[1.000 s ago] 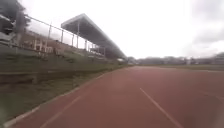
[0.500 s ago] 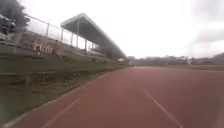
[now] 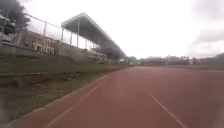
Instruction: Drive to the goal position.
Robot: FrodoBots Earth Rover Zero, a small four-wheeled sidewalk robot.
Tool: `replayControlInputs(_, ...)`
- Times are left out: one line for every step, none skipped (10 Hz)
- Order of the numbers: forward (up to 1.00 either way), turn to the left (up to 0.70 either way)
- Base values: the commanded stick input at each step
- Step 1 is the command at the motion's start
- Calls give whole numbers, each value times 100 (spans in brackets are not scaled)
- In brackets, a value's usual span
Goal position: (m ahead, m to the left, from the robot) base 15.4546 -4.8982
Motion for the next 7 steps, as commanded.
replayControlInputs(70,-34)
replayControlInputs(70,-34)
replayControlInputs(70,-13)
replayControlInputs(70,-7)
replayControlInputs(70,-1)
replayControlInputs(70,1)
replayControlInputs(70,1)
